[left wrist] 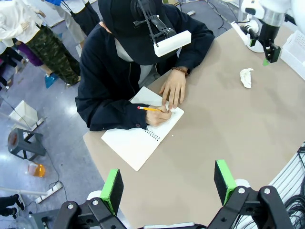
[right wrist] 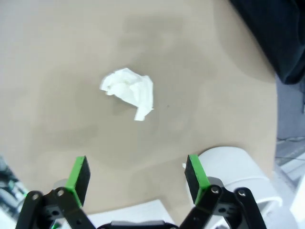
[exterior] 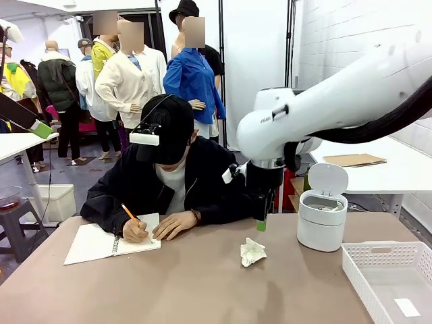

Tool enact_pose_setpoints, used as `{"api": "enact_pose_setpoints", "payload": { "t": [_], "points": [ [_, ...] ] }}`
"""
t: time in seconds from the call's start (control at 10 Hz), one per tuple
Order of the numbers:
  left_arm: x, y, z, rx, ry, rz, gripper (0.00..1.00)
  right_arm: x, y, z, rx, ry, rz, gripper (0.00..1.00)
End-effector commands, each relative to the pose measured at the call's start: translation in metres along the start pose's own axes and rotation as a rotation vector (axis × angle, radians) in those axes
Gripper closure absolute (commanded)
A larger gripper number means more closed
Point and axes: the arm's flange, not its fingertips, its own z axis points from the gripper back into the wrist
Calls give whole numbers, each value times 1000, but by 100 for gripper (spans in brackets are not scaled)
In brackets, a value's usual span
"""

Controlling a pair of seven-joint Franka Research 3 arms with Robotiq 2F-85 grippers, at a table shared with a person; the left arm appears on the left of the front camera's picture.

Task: Sort the paper based on its condition.
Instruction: If a person hands you a paper, place it in the Organizing basket , and if it's crumpled, put it in the Trash can.

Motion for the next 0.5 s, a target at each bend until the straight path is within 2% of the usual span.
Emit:
{"api": "enact_pose_setpoints", "payload": {
  "t": [0.0,0.2,0.4],
  "points": [
    [0,0,0,-1,-1,3,0,21,-19,-19,-41,50,39,0],
    [0,0,0,-1,-1,3,0,29,-27,-43,31,40,109,0],
    [0,0,0,-1,-1,3,0,31,-24,-64,44,43,161,0]
  ]
}}
